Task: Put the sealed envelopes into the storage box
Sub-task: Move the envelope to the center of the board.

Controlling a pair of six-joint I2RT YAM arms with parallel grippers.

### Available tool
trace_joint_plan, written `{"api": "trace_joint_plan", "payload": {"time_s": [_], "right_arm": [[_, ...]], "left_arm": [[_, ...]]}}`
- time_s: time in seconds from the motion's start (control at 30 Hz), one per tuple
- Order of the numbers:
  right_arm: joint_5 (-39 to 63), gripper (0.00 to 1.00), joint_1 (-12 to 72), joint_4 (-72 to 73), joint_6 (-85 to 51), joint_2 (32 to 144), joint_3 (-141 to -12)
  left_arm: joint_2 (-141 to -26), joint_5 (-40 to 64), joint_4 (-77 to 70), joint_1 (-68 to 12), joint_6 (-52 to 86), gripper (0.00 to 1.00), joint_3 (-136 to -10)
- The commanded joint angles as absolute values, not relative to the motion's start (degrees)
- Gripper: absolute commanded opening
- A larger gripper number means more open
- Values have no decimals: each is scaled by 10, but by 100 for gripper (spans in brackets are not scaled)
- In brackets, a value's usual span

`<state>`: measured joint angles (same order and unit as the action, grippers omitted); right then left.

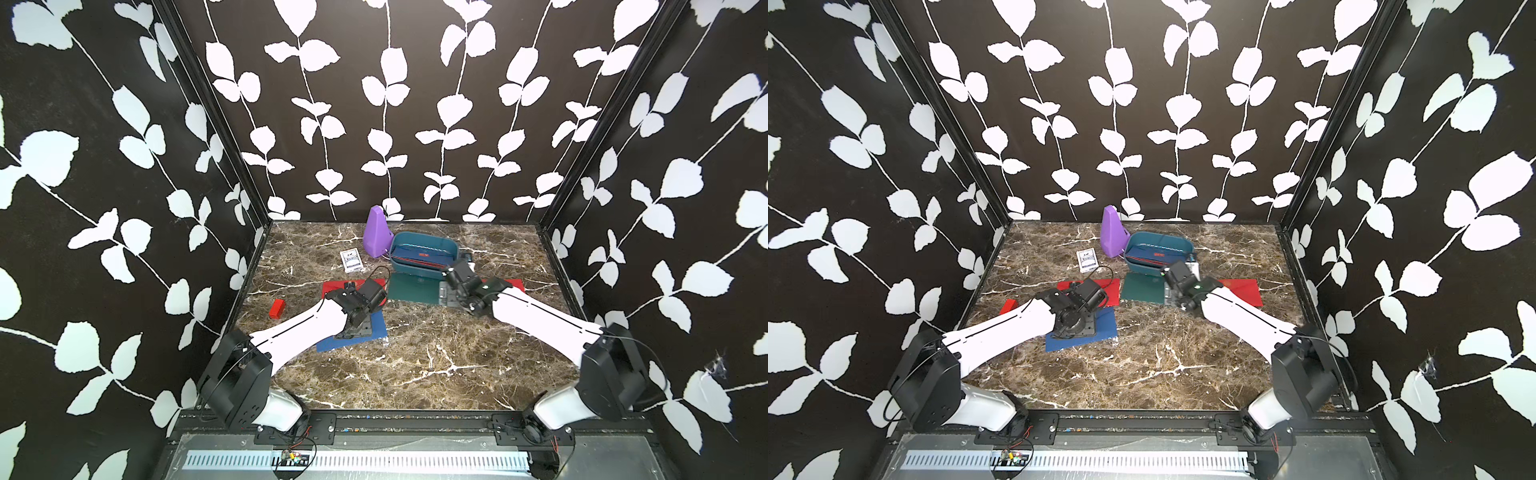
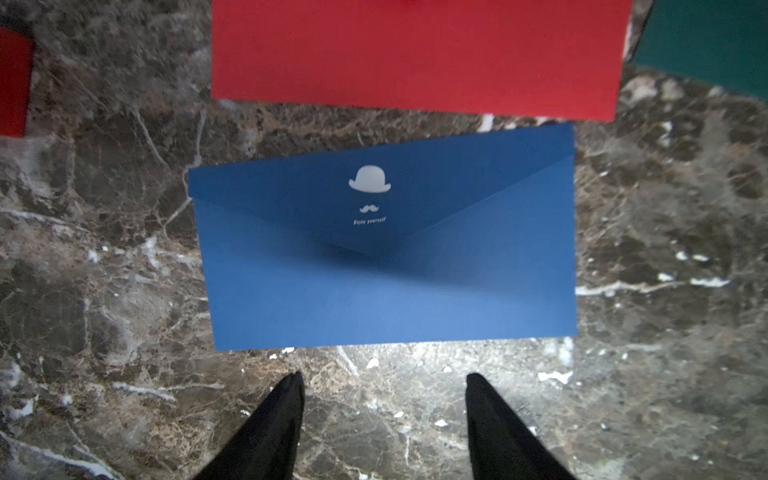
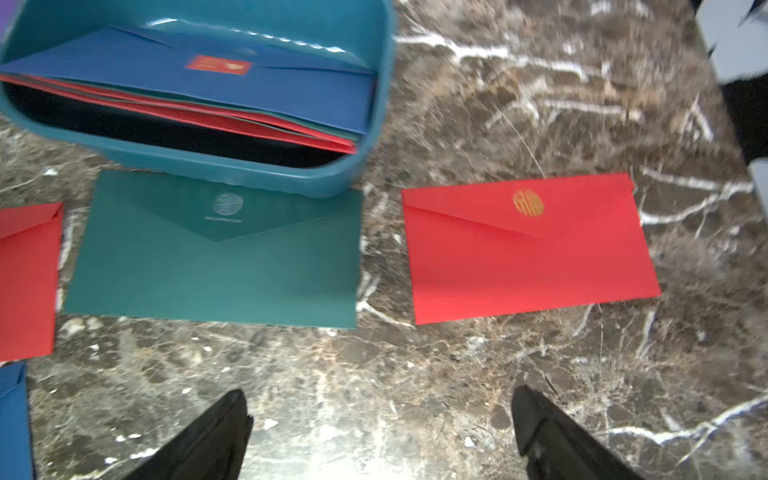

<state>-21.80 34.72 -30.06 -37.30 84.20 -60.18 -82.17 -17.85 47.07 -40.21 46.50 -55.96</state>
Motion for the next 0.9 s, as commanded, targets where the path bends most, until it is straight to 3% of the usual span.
{"api": "trace_joint_plan", "payload": {"time_s": [0.0, 0.13, 0.4, 0.87], "right_arm": [[-153, 99, 333, -258, -374, 816, -575], [-90, 95, 340, -283, -350, 854, -612], [-53, 92, 394, -269, -357, 884, -636], [-26, 96, 410, -290, -377, 863, -639]], "left_arm": [[-829, -214, 466, -377, 446, 65, -573], [-871, -247, 484, -362, 425, 65, -591], [-929, -189, 385, -345, 388, 60, -552], [-1012, -77, 405, -370, 381, 59, -556]]}}
